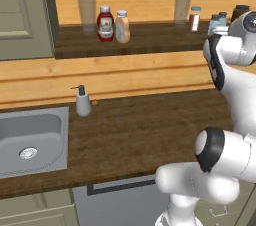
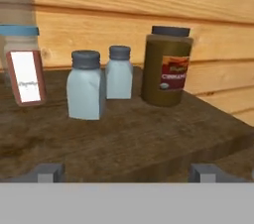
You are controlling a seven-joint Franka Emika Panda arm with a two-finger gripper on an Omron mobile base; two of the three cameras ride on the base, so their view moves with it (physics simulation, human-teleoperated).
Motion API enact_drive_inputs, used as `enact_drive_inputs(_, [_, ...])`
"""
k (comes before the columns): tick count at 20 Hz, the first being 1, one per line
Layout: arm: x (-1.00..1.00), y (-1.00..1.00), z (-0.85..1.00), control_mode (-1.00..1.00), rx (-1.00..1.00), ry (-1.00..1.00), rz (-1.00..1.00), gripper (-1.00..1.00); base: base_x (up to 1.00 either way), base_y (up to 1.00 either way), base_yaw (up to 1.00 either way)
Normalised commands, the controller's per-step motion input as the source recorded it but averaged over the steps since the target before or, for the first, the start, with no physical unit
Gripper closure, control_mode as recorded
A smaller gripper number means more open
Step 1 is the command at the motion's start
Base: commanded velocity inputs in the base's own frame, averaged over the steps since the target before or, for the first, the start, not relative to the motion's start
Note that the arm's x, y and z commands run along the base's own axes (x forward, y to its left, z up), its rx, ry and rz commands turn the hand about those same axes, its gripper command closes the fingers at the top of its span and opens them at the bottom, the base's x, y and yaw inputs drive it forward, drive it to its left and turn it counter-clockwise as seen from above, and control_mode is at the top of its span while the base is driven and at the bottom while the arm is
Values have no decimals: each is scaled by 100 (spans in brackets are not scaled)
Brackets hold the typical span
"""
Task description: Put the shaker and condiment bottle from the counter next to their counterparts in the cabinet.
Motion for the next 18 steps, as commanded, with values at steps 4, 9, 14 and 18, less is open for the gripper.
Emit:
enact_drive_inputs(4, [-100, 1, 19, -100, 6, -5, 5, -100, 0, 0, 0])
enact_drive_inputs(9, [-100, 1, 18, -100, 7, -6, 5, -100, 0, 0, 0])
enact_drive_inputs(14, [-100, 5, 18, -100, 7, -5, 6, -100, 0, 0, 0])
enact_drive_inputs(18, [-100, 7, 19, -100, 8, -5, 6, -100, 0, 0, 0])
